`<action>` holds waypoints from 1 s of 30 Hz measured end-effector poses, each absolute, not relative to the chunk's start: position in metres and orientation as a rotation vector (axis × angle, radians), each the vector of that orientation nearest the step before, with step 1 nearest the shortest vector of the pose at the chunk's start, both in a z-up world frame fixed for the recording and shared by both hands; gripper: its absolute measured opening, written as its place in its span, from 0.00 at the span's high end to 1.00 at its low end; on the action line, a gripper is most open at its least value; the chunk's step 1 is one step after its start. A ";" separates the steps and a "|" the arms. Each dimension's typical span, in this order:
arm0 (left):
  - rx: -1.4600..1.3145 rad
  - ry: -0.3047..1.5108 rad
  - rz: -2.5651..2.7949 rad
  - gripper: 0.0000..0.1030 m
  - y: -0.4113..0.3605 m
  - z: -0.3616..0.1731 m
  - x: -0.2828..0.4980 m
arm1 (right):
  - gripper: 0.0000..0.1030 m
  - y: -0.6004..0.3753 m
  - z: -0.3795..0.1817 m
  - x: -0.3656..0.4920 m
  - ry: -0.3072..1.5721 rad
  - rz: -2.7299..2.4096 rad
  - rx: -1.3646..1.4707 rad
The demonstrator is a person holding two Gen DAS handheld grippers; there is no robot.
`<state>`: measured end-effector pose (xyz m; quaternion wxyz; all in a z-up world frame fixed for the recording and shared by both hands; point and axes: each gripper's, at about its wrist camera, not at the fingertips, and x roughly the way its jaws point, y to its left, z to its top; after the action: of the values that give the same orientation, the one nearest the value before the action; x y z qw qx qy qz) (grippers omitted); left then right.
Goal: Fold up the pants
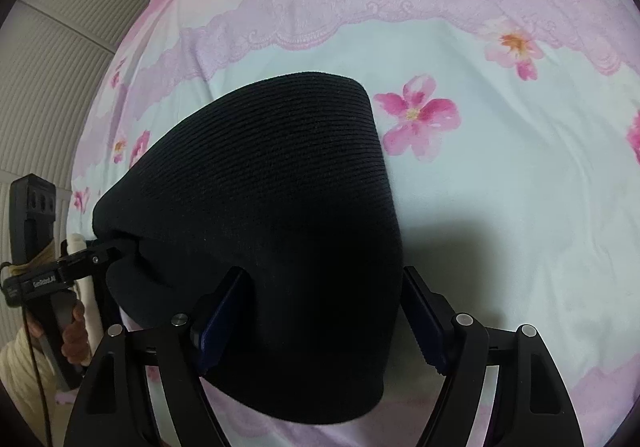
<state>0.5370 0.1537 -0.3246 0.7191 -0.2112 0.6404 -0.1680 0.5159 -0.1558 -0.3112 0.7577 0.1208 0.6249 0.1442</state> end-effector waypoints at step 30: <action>-0.611 1.368 -0.354 0.46 0.128 -0.329 0.539 | 0.46 -0.132 -0.317 0.532 1.347 0.326 0.231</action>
<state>0.5390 0.1281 -0.3290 0.7181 -0.2763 0.6184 -0.1601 0.5318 -0.1317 -0.3174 0.7632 0.1064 0.6194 0.1501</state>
